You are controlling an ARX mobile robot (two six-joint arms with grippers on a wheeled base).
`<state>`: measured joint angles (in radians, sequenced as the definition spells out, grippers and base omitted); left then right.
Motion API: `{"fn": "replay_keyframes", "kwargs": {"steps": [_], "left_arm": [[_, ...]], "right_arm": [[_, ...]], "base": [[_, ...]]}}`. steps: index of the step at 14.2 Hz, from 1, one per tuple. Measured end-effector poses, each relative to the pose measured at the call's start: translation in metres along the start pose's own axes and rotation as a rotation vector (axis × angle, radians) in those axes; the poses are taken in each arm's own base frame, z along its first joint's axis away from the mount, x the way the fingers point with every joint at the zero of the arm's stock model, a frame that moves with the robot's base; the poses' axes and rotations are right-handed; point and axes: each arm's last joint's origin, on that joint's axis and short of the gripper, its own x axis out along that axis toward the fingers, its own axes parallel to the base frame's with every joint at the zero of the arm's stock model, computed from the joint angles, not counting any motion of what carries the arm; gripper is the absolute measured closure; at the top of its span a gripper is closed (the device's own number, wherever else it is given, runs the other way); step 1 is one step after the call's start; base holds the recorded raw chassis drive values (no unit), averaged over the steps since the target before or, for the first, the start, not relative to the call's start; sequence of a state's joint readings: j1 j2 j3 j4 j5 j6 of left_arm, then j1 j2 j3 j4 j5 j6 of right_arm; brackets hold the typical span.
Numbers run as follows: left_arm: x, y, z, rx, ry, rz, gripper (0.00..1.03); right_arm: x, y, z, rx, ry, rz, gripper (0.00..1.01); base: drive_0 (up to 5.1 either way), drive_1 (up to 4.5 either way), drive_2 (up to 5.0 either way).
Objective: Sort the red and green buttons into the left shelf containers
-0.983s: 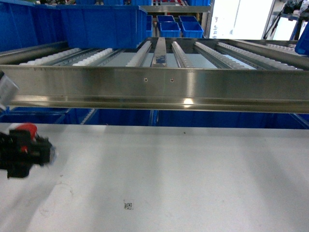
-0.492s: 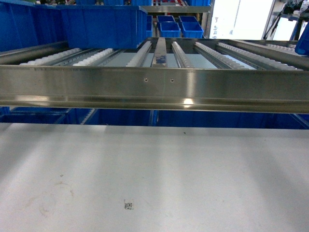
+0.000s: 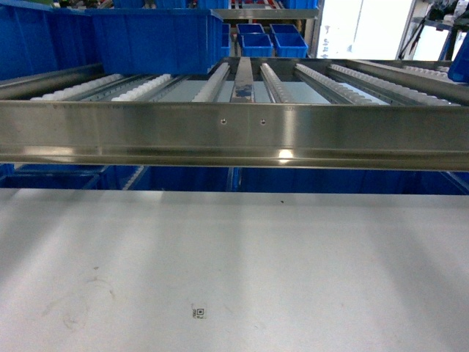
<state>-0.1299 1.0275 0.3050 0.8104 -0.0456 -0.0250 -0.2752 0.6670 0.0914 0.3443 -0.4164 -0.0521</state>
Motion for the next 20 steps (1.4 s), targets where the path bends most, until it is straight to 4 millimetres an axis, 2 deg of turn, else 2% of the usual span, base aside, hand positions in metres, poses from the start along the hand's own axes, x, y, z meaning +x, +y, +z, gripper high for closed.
{"fn": "replay_keyframes", "kwargs": {"steps": [4, 20], "left_arm": [[0.0000, -0.0007, -0.0001, 0.002, 0.001, 0.000, 0.79], [-0.0001, 0.0001, 0.0002, 0.003, -0.001, 0.004, 0.79]], "right_arm": [[0.0000, 0.0001, 0.0004, -0.002, -0.003, 0.001, 0.76], [-0.0001, 0.0001, 0.0004, -0.002, -0.005, 0.001, 0.76]], "base": [[0.0, 0.00, 0.0], [-4.9, 2.46, 2.5]]}}
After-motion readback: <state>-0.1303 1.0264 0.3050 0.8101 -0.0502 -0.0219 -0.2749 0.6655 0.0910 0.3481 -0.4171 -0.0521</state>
